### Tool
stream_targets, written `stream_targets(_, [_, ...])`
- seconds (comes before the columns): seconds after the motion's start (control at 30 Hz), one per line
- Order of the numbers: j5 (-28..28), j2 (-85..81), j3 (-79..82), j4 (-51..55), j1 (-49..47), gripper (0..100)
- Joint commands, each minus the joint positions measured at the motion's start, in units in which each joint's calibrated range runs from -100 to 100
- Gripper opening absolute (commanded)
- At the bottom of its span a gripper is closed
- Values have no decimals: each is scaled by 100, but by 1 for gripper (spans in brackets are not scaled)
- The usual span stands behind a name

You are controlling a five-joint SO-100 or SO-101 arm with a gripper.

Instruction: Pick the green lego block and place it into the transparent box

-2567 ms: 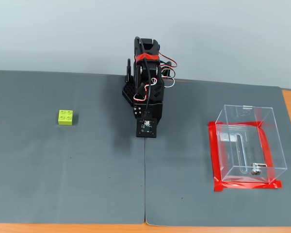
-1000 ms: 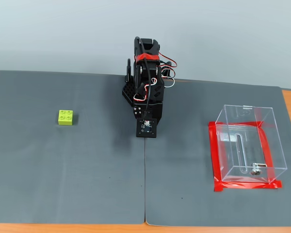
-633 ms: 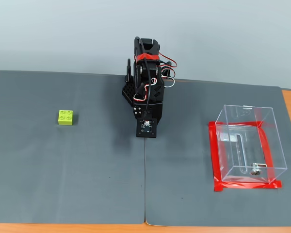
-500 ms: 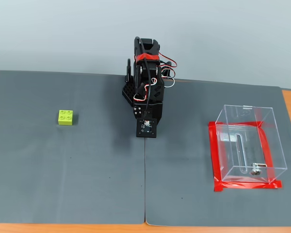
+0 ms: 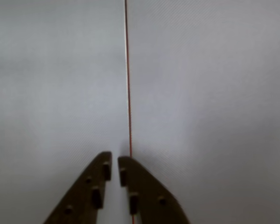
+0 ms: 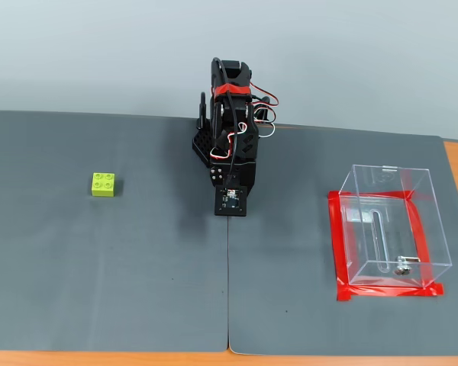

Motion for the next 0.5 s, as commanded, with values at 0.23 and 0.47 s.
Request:
stream_targets(0.23, [-9,76,-989,-2,39,2])
stream_targets(0.47, [27,85,-1676,-2,434,2])
